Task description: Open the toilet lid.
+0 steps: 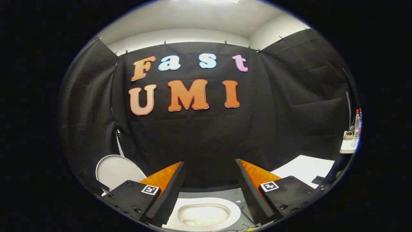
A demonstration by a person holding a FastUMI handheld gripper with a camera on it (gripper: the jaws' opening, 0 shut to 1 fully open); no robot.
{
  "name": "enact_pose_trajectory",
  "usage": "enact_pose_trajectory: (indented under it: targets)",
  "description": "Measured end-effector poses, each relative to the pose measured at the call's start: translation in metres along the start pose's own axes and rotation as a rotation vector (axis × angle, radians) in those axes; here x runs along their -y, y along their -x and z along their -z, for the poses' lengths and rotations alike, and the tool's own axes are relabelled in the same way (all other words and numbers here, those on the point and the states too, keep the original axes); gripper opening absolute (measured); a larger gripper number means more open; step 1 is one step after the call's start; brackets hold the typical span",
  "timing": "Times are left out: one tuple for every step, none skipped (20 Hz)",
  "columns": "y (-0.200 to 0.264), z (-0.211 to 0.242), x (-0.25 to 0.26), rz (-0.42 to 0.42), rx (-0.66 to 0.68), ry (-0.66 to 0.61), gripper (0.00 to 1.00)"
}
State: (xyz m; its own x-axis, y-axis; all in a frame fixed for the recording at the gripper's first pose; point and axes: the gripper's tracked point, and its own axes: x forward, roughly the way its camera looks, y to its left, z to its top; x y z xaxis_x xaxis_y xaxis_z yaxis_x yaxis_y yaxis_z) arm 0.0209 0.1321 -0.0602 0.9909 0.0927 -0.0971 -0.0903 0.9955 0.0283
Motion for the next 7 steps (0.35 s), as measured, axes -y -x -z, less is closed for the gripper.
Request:
enact_pose_trajectory:
  targets:
    - [-0.0004, -0.0001, 0.0004, 0.001, 0.000, -0.001, 0.98]
    - [-0.0002, -0.0002, 0.0021, 0.005, 0.000, -0.002, 0.98]
    - [-0.0006, 0.0001, 0.0038, 0.009, 0.000, -0.002, 0.98]
    - [-0.0004, 0.0010, 0.0054, 0.012, 0.000, -0.002, 0.98]
    - [-0.0003, 0.0018, 0.0058, 0.012, -0.003, -0.003, 0.98]
    - [-0.0006, 0.0017, 0.0056, 0.010, -0.003, -0.001, 0.98]
    - [-0.0009, 0.0007, 0.0074, 0.014, 0.001, 0.001, 0.98]
